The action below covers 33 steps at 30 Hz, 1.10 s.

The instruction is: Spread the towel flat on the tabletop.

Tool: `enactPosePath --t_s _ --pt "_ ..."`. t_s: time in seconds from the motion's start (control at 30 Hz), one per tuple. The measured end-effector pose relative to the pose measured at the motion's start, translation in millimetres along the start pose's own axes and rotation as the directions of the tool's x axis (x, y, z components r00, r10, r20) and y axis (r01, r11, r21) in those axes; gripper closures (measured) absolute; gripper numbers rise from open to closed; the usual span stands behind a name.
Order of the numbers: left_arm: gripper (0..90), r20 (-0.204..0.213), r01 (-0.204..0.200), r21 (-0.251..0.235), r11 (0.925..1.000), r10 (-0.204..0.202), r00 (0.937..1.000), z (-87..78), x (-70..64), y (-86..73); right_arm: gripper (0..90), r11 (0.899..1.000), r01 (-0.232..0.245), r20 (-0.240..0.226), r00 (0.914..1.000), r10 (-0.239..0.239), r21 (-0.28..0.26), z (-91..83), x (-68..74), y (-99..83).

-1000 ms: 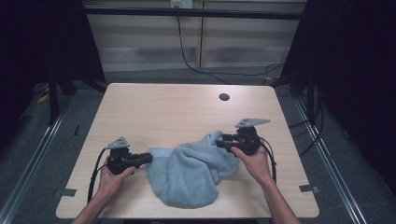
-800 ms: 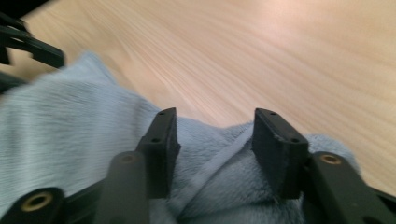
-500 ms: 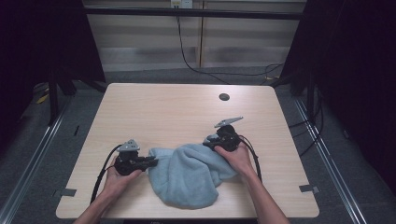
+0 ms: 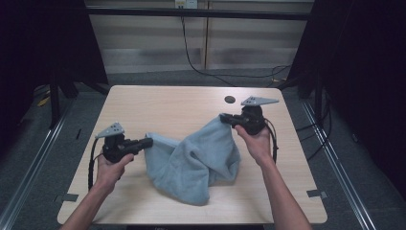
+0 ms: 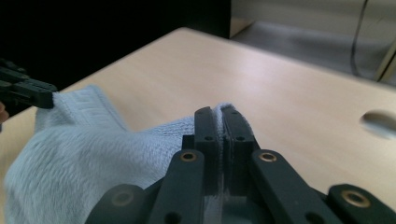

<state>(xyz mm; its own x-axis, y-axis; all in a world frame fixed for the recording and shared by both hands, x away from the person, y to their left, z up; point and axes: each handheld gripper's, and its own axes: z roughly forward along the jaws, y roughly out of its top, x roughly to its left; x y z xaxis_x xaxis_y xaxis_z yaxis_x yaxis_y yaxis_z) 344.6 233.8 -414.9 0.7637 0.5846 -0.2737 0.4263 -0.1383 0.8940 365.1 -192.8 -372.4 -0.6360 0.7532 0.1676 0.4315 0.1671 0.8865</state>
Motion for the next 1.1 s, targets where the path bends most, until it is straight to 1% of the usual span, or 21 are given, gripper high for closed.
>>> enactPosePath --t_s 0.03,0.1,0.23,0.27,0.3,0.33,0.37,0.4,0.47,0.53,0.57,0.63,0.8,0.83,0.87,0.9,0.93,0.97,1.0,1.07,1.1 --pt "86.1 0.000 0.000 0.000 1.0000 0.000 1.0000 0.0 0.0 0.0 86.8 1.000 0.000 0.000 1.0000 0.000 0.000 0.0 0.0 0.0" --pt "86.2 -0.019 -0.017 -0.064 0.9978 0.016 0.9997 -12.6 0.3 26.6 86.9 0.998 0.021 0.034 0.9993 -0.019 -0.054 -15.4 -2.1 22.9" --pt "86.2 -0.053 -0.038 -0.119 0.9921 0.032 0.9981 -24.8 1.7 52.0 86.9 0.994 0.043 0.072 0.9967 -0.036 -0.098 -30.9 -6.3 45.5" --pt "86.2 -0.069 -0.051 -0.148 0.9877 0.041 0.9968 -31.9 4.3 68.9 86.9 0.991 0.058 0.100 0.9939 -0.046 -0.122 -40.8 -9.8 60.5" --pt "86.2 -0.069 -0.051 -0.148 0.9877 0.041 0.9968 -31.9 4.3 68.9 86.9 0.991 0.058 0.100 0.9939 -0.046 -0.122 -40.8 -9.8 60.5" --pt "86.2 -0.072 -0.041 -0.197 0.9796 0.027 0.9970 -38.1 7.2 84.6 86.9 0.985 0.072 0.120 0.9913 -0.054 -0.156 -51.5 -11.0 75.1" --pt "86.2 -0.075 -0.044 -0.211 0.9764 0.028 0.9968 -41.3 7.7 91.8 86.9 0.981 0.081 0.128 0.9901 -0.059 -0.175 -57.1 -10.6 81.9" --pt "86.2 -0.075 -0.044 -0.211 0.9764 0.028 0.9968 -41.3 7.7 91.8 86.9 0.981 0.081 0.128 0.9901 -0.059 -0.175 -57.1 -10.6 81.9" --pt "86.1 -0.090 -0.070 -0.232 0.9701 0.050 0.9947 -50.6 7.0 105.5 86.9 0.966 0.098 0.134 0.9887 -0.067 -0.238 -74.3 -7.5 97.0" --pt "86.1 -0.086 -0.085 -0.238 0.9677 0.066 0.9941 -54.9 2.6 103.7 86.9 0.957 0.095 0.120 0.9907 -0.064 -0.275 -85.1 -5.0 98.1" --pt "86.1 -0.086 -0.085 -0.238 0.9677 0.066 0.9941 -54.9 2.6 103.7 86.9 0.957 0.095 0.120 0.9907 -0.064 -0.275 -85.1 -5.0 98.1" --pt "86.0 -0.065 -0.089 -0.228 0.9696 0.076 0.9950 -56.0 -3.6 92.8 86.9 0.962 0.107 0.117 0.9899 -0.080 -0.249 -91.4 0.7 81.9" --pt "85.8 0.014 -0.051 -0.132 0.9899 0.053 0.9985 -44.3 -21.6 30.3 86.5 0.987 0.080 0.080 0.9944 -0.069 -0.137 -90.8 10.2 16.5" --pt "85.8 0.014 -0.051 -0.132 0.9899 0.053 0.9985 -44.3 -21.6 30.3 86.5 0.987 0.080 0.080 0.9944 -0.069 -0.137 -90.8 10.2 16.5" --pt "85.8 0.025 -0.045 -0.103 0.9937 0.047 0.9986 -42.2 -23.9 17.2 86.4 0.991 0.062 0.057 0.9968 -0.055 -0.118 -90.2 11.6 0.2" --pt "85.7 0.037 -0.019 -0.032 0.9993 0.020 0.9991 -36.2 -25.3 -9.3 86.3 0.997 0.045 0.053 0.9977 -0.042 -0.060 -87.4 15.4 -34.2" --pt "85.7 0.038 -0.011 0.000 0.9999 0.011 0.9992 -33.3 -25.9 -22.1 85.9 0.999 0.022 0.039 0.9990 -0.021 -0.024 -84.8 16.0 -51.5" --pt "85.6 0.038 -0.011 0.000 0.9999 0.011 0.9992 -33.3 -25.9 -22.1 85.9 0.999 0.022 0.039 0.9990 -0.021 -0.024 -84.8 16.0 -51.5" --pt "85.4 0.034 0.000 0.063 0.9980 -0.002 0.9994 -27.8 -27.4 -43.8 85.3 0.999 0.018 0.060 0.9980 -0.021 0.049 -80.4 18.0 -82.5" --pt "85.2 0.037 -0.004 0.089 0.9960 0.001 0.9993 -26.0 -28.0 -52.3 84.9 0.995 -0.023 0.044 0.9989 0.019 0.097 -78.0 17.6 -108.5" --pt "84.9 0.049 0.007 0.136 0.9907 -0.014 0.9987 -23.4 -29.1 -66.2 84.6 0.992 -0.039 0.052 0.9981 0.033 0.119 -77.6 18.3 -119.6"
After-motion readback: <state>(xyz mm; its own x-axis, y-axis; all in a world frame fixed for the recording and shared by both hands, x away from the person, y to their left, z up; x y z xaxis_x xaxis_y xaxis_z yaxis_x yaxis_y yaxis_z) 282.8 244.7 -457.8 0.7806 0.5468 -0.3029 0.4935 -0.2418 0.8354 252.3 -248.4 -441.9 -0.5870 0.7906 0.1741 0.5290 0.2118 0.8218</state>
